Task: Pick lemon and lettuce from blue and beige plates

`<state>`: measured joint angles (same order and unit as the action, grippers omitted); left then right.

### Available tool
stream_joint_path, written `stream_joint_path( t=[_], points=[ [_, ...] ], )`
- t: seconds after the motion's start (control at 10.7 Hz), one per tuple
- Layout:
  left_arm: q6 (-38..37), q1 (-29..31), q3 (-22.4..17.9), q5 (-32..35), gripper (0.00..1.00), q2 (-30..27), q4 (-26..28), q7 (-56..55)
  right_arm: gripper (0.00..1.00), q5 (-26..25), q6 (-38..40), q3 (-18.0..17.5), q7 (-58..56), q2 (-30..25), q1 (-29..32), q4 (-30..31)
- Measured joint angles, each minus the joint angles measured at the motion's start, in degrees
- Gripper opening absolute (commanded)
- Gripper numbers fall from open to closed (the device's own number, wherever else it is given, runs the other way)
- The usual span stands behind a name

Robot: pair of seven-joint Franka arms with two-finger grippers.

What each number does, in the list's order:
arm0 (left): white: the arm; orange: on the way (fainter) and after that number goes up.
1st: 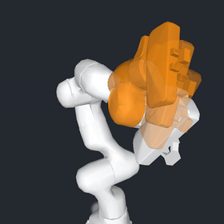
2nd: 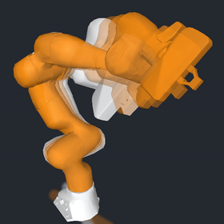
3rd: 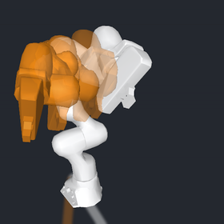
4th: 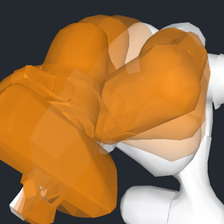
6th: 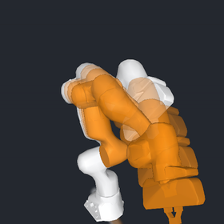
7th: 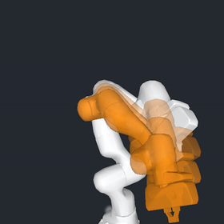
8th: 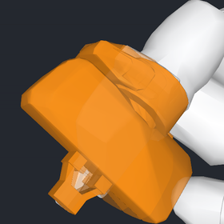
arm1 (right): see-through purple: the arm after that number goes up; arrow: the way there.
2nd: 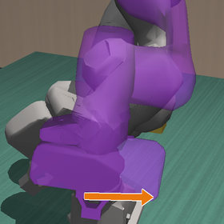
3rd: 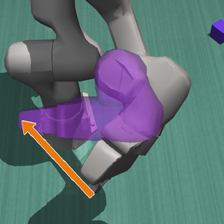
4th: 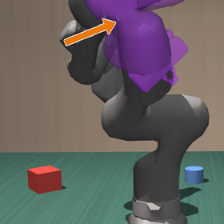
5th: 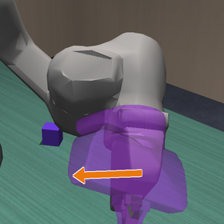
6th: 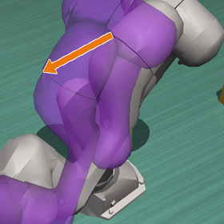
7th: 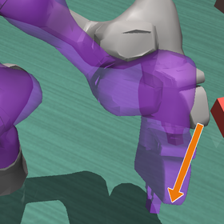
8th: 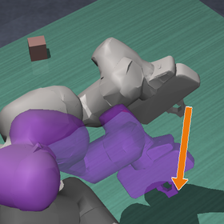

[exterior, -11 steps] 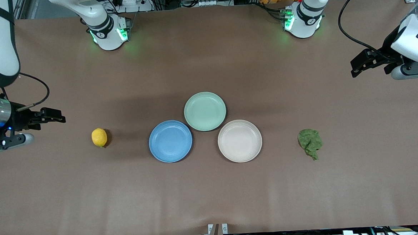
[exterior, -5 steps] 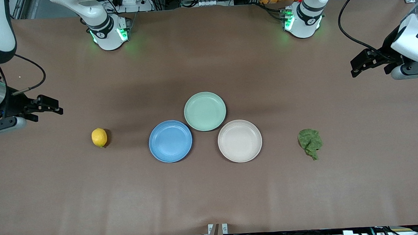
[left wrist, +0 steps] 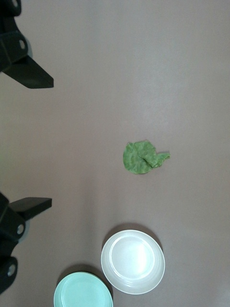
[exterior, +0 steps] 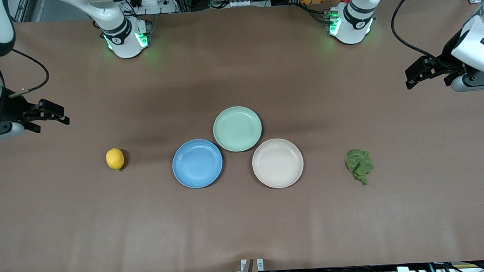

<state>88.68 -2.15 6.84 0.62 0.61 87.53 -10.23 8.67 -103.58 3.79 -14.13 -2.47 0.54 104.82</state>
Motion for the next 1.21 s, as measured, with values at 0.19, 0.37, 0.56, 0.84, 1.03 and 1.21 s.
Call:
stream_joint_path(
  t=[0.19,0.37,0.56,0.84,1.03,1.21],
  points=[
    [0.00,0.00,0.02,0.00,1.00,0.00,-0.01,0.00,1.00,-0.12,0.01,-0.02,-0.02,-1.83,1.31,0.00],
    [0.00,0.00,0.04,0.00,1.00,0.00,-0.01,0.01,1.00,-1.44,-0.32,-0.15,-0.03,-2.50,1.50,-0.51],
    [0.00,0.00,0.05,0.00,1.00,0.01,-0.01,0.01,1.00,-5.01,-0.74,-0.75,0.04,-2.69,1.30,-1.65],
    [-0.01,0.00,0.05,0.00,1.00,0.00,-0.01,0.01,1.00,-5.77,-0.42,-0.99,3.84,-2.73,1.24,-4.75],
    [-0.01,0.00,0.05,0.00,1.00,0.00,-0.01,0.01,1.00,-5.93,3.37,-0.99,8.47,-2.71,1.22,-7.76],
    [-0.01,0.00,0.05,0.00,1.00,0.01,-0.01,0.01,1.00,-5.94,6.33,-0.99,12.88,-2.69,1.01,-9.57]
  ],
)
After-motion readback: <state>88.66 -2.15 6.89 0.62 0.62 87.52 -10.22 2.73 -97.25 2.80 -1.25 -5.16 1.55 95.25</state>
